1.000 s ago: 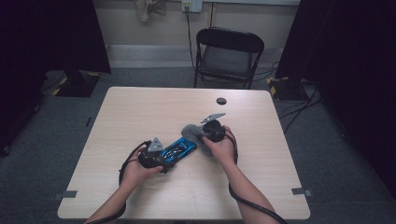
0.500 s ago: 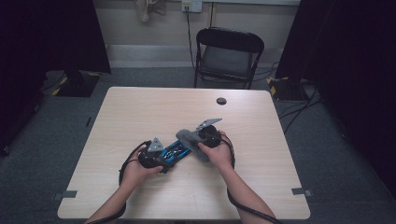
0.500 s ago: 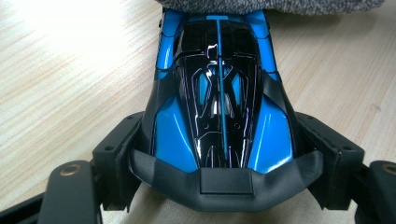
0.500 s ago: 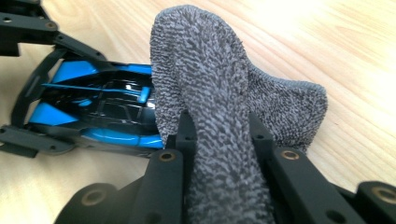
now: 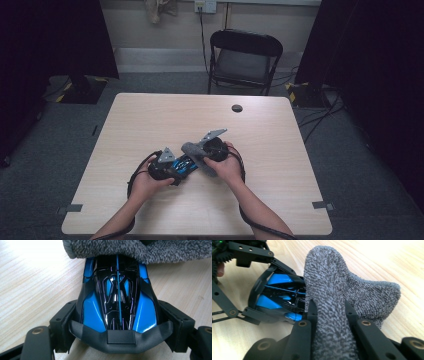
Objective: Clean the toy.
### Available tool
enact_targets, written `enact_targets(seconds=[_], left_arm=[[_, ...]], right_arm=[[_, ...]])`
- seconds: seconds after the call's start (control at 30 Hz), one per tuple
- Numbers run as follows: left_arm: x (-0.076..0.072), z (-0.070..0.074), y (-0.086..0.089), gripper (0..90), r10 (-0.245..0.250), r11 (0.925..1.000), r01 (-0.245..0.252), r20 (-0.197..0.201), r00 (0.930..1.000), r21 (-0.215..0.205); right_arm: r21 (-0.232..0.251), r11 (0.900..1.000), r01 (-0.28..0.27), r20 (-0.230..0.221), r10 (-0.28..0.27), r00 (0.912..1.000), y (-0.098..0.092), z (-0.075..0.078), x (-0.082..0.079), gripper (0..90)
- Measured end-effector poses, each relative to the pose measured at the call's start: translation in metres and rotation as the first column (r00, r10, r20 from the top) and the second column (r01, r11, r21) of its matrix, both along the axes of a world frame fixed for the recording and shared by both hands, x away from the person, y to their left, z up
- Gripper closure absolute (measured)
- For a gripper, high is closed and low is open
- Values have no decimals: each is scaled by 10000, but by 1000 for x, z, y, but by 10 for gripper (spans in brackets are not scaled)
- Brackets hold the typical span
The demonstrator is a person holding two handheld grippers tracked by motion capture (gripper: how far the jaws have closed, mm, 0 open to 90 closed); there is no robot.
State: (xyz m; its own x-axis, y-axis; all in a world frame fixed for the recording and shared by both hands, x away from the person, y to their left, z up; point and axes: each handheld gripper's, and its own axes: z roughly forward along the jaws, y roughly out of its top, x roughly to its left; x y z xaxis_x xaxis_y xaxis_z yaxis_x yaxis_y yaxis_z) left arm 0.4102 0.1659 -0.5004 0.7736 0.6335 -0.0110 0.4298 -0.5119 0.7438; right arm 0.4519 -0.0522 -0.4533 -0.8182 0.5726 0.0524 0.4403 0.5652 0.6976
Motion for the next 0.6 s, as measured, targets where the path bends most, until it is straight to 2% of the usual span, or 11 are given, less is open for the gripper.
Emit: enact_targets(seconds=[0.17,0.23,0.3,0.43,0.5,0.6], left_arm=[[0,0,0,243,-3,10000,3,0,10000,4],[0,0,0,243,6,10000,-6,-1,10000,16],[0,0,0,243,-3,10000,3,0,10000,6],[0,0,0,243,14,9999,-15,87,10000,102],[0,0,0,243,15,9999,-16,92,10000,104],[0,0,0,243,-5,10000,4,24,10000,31]], right_arm=[[158,9998,-156,-51,157,9999,1,1,-3,755],[502,9984,-277,-228,289,9993,4,2,-5,756],[149,9982,-578,-102,580,9983,12,2,-9,757],[59,9931,-1172,-121,1172,9930,27,3,-16,757],[122,9893,-1454,-334,1457,9888,32,2,-18,757],[132,9877,-1556,-431,1561,9868,35,3,-20,757]])
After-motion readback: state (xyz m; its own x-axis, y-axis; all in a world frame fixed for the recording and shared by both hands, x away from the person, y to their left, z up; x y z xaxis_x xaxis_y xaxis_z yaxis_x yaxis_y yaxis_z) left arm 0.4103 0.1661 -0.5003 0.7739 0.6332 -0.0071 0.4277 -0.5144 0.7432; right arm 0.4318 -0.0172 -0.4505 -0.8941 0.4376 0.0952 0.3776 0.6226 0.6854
